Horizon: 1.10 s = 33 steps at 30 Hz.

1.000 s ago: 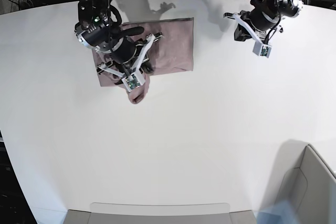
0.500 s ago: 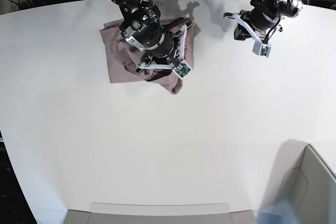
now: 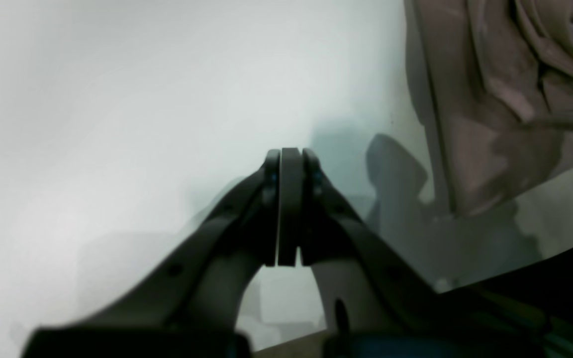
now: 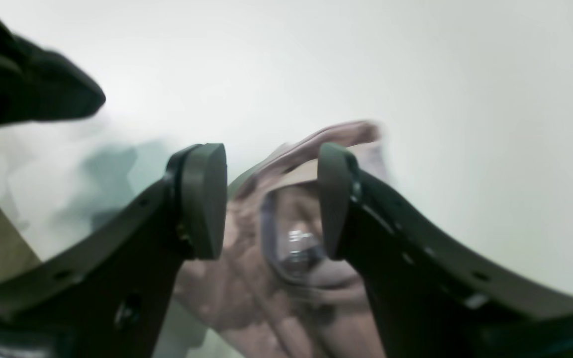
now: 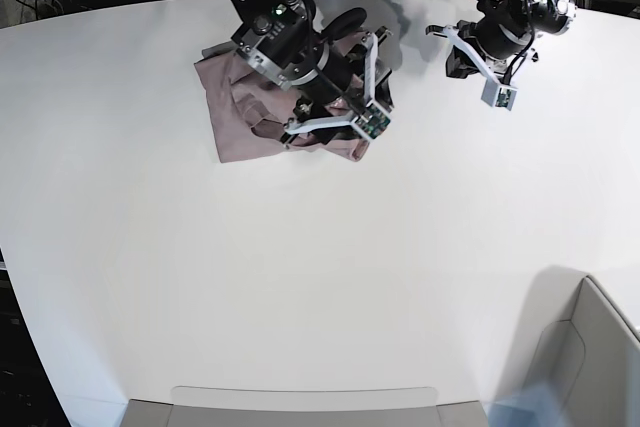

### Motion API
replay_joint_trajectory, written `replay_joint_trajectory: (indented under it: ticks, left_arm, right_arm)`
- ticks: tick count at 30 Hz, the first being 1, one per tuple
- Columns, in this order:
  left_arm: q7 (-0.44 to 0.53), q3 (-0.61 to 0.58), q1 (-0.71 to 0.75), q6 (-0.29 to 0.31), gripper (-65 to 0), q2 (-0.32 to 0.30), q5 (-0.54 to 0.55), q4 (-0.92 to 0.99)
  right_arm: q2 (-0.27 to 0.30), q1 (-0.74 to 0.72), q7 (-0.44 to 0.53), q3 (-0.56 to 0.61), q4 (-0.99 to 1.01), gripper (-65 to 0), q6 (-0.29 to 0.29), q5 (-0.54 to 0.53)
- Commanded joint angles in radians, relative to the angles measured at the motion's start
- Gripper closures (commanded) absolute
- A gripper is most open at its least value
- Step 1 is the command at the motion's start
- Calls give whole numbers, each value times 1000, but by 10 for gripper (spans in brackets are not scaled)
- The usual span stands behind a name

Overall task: Fold the T-shirt properly
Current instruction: 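Press and flatten the folded bundle with the right gripper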

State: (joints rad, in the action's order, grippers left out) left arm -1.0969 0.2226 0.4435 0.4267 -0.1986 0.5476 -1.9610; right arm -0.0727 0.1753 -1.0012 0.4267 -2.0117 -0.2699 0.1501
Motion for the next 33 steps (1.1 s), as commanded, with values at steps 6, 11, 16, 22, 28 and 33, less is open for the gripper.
replay_joint_trajectory:
  ticks: [6,11,16,22,28,33]
  left_arm:
    - [19,1,-1,2,0,1,12,-15]
    - [22,1,-1,2,0,1,12,4]
    - [24,1,-2,2,0,3,12,35]
    - [25,8,-2,2,0,3,13,35]
    - [25,2,-2,2,0,4,13,35]
    - [25,5,-2,2,0,4,13,35]
  right_arm:
    - [75,-33,15,-193,-37,-175,1,12]
    - [104,-38,11,-259,-31,-38,1,12]
    - [104,-18,6,-210,13,-5,-33,12]
    - [113,60,-71,48,1,-4,-283,12]
    - [106,65,-71,111,-36,-4,-360,12]
    - [104,14,-69,41,-39,-5,-360,12]
